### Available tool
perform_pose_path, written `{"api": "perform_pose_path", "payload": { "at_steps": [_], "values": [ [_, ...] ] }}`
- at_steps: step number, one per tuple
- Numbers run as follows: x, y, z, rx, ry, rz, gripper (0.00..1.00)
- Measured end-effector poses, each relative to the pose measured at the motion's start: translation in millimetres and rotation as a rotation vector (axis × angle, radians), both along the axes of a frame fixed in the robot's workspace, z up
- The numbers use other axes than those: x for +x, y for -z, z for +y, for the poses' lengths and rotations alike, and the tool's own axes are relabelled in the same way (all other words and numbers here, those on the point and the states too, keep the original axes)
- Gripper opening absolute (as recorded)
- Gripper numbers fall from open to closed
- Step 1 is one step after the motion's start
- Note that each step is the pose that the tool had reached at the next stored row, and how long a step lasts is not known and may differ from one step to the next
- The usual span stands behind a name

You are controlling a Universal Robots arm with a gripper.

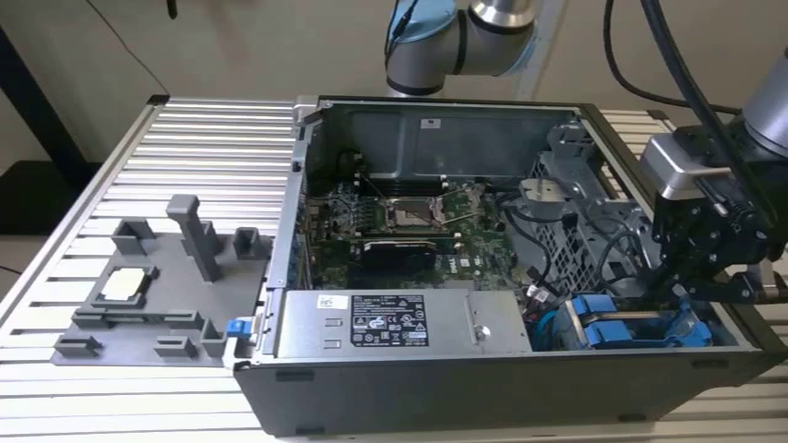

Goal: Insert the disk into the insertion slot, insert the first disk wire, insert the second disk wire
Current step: 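Insert the first disk wire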

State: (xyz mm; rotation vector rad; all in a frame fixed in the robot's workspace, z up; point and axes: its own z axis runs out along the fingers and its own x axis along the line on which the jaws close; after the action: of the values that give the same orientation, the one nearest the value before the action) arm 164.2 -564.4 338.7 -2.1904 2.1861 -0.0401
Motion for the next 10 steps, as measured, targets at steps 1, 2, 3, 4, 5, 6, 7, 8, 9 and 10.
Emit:
{"api": "perform_pose_path", "payload": {
  "at_steps": [1, 2, 3, 4, 5, 6, 7, 8, 9, 10],
  "values": [
    [0.0, 1.4, 0.0, -0.0002, 0.0, -0.0003, 0.19],
    [0.0, 2.6, 0.0, -0.001, 0.0, -0.0006, 0.19],
    [0.0, 3.4, 0.0, -0.0014, 0.0, -0.0006, 0.19],
    [0.0, 3.7, 0.0, -0.0013, 0.0, -0.0006, 0.19],
    [0.0, 3.9, 0.0, -0.001, 0.0, -0.0006, 0.19],
    [0.0, 4.2, 0.0, -0.0005, 0.0, -0.0006, 0.19],
    [0.0, 4.3, 0.0, -0.0002, 0.0, -0.0006, 0.19],
    [0.0, 4.3, 0.0, -0.0001, 0.0, -0.0005, 0.19],
    [0.0, 4.4, 0.1, 0.0005, 0.0, -0.0005, 0.19],
    [-0.1, 5.0, 0.0, 0.0015, 0.0, -0.0005, 0.2]
  ]
}}
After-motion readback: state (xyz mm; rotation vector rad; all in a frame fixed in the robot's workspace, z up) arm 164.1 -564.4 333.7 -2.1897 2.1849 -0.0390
